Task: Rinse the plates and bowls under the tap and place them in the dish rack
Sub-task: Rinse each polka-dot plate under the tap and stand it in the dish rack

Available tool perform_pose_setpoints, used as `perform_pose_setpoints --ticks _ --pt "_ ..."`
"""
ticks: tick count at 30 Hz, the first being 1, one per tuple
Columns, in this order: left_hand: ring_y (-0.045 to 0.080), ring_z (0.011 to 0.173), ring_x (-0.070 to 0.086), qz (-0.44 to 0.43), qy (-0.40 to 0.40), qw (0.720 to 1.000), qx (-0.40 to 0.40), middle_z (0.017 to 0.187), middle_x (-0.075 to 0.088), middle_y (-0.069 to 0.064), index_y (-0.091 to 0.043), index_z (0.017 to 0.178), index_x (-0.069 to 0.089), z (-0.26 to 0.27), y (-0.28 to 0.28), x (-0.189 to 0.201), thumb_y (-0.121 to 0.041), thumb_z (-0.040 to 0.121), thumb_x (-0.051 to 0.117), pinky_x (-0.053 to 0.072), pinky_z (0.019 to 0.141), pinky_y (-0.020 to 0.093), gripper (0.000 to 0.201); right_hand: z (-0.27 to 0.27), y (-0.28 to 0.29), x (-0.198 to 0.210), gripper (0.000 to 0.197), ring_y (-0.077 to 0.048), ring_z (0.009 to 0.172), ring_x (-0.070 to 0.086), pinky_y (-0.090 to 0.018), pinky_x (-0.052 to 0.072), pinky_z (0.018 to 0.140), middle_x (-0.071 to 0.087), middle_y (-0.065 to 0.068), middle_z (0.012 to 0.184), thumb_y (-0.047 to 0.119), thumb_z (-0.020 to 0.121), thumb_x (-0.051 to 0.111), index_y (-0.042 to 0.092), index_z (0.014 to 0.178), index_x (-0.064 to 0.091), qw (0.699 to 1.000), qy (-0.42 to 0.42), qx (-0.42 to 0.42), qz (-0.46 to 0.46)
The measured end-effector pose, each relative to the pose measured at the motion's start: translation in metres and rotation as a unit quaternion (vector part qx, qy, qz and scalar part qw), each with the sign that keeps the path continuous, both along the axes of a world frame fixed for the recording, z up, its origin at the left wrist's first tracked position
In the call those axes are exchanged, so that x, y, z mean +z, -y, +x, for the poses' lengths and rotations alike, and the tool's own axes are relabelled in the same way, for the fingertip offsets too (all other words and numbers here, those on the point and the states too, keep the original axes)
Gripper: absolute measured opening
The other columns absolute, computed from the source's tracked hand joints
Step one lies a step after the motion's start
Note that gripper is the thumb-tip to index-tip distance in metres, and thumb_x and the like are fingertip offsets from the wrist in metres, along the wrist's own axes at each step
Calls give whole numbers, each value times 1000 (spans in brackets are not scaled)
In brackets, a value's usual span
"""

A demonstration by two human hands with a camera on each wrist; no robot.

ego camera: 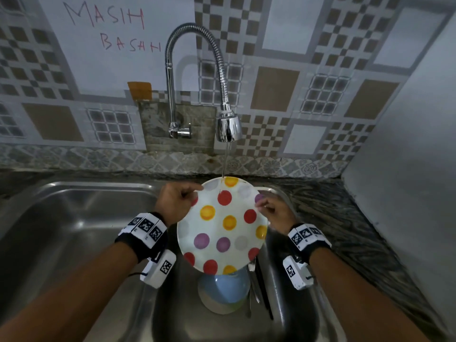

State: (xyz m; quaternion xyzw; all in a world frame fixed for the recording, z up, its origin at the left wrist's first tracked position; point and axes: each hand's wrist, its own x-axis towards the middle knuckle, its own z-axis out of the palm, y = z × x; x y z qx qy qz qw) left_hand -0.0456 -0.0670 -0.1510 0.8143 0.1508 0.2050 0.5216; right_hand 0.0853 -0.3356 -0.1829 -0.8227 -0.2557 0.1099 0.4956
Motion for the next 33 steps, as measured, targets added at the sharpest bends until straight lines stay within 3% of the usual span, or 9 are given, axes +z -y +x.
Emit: perform_pose_setpoints --ticks 3,6,13,16,20,23,27,29,33 --pt "7 57 59 -57 -8 998 -14 58 68 -15 -17 84 72 4 13 1 8 87 58 54 60 20 29 -10 24 -5 7 -4 55 57 -19 43 38 65 -2 84 9 87 64 15 84 63 999 -33 -2 -35" --pt "6 62 65 -78 -22 995 -50 64 69 -15 -17 83 71 8 26 3 7 87 59 55 61 15 27 -12 44 -8 12 -9 63 57 -13 44 48 64 1 77 4 85 66 15 80 65 999 -21 -45 -17" --pt "24 88 64 -69 -49 984 -157 93 68 14 -15 94 69 22 42 10 5 89 58 55 89 43 23 -22 77 11 26 6 60 60 -10 47 56 69 13 69 -6 85 61 19 85 69 992 14 -117 45" --pt "19 93 63 -34 -67 977 -199 94 66 8 -13 109 64 22 43 12 8 85 61 54 91 40 32 -26 84 21 29 9 70 64 -9 50 64 71 25 76 -7 85 61 21 87 69 990 25 -127 48" --pt "12 95 58 76 -78 972 -209 102 63 0 -20 117 61 14 37 9 5 84 61 47 85 26 41 -30 80 29 26 -2 61 64 -23 54 51 71 6 80 0 89 59 23 93 70 989 26 -139 46" --pt "6 90 56 140 -48 975 -163 99 60 -9 -31 110 61 3 28 3 1 83 62 41 77 13 42 -31 65 34 22 7 62 61 -13 51 57 69 -2 87 -1 89 59 15 99 70 989 33 -132 56" --pt "14 91 59 8 -8 986 -169 105 61 7 -7 109 64 -14 7 -8 21 79 54 48 77 11 42 -33 41 36 29 -5 76 64 -14 51 71 71 -2 90 0 87 61 27 91 70 992 31 -109 50" --pt "11 92 62 -34 -10 985 -166 109 62 9 -13 103 64 -24 -6 -10 28 77 51 53 81 18 50 -35 29 35 28 -8 79 65 -19 52 75 72 -3 94 1 87 63 28 91 71 995 25 -94 37" --pt "15 76 61 -96 -27 987 -129 85 62 11 -1 99 64 -40 -31 -6 27 82 43 53 68 17 39 -45 2 31 22 12 82 62 -6 47 76 69 -3 106 2 89 61 17 100 71 999 28 -44 4"
